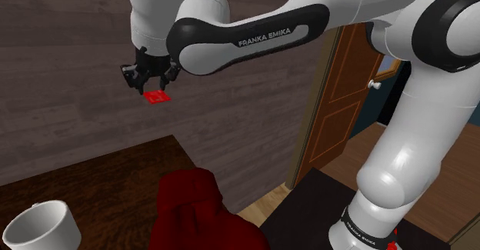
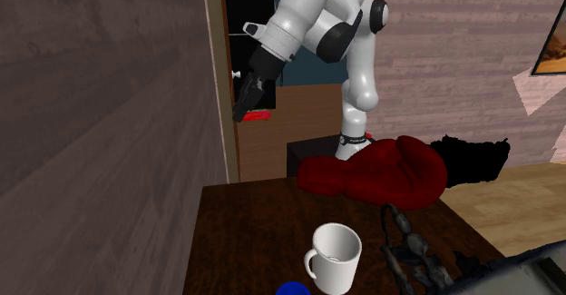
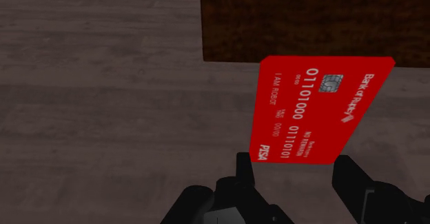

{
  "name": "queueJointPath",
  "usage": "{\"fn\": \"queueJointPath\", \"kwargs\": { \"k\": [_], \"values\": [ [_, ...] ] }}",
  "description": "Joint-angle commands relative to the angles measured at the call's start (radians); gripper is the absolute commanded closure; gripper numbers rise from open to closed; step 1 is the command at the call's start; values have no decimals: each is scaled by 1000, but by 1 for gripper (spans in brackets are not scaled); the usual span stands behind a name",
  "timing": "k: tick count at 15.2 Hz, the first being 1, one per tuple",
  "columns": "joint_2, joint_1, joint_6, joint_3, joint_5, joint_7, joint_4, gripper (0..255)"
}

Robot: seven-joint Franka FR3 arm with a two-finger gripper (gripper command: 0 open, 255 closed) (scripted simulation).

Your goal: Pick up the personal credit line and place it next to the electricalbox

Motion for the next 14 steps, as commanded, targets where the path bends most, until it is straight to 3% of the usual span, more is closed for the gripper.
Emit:
{"fn": "queueJointPath", "kwargs": {
  "k": [1, 14],
  "values": [
    [-2, 0, -23, 2, 11, -15, 25, 255],
    [19, 20, -175, 14, 28, -78, 197, 255]
  ]
}}
